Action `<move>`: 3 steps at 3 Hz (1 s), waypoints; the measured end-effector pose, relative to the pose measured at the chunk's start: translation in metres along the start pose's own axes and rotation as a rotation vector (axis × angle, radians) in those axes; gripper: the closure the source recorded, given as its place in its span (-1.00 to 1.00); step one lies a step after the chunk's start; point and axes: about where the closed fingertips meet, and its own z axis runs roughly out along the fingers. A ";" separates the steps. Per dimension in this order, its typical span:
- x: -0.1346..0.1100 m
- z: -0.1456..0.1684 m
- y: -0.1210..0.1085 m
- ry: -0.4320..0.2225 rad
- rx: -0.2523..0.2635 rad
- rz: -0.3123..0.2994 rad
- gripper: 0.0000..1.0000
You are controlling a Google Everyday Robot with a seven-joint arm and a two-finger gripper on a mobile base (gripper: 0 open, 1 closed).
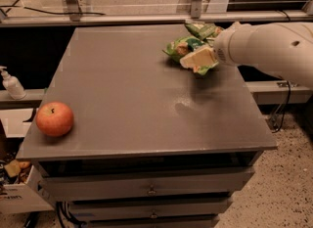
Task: Move green rice chip bag near green jalapeno chip bag
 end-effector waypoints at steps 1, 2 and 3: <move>0.013 -0.034 -0.021 -0.020 -0.008 0.059 -1.00; 0.033 -0.071 -0.046 -0.036 -0.015 0.114 -1.00; 0.051 -0.097 -0.067 -0.031 0.023 0.139 -1.00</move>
Offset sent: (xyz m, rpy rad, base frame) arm -0.0928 -0.1581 0.0311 0.1971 0.0192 -0.0820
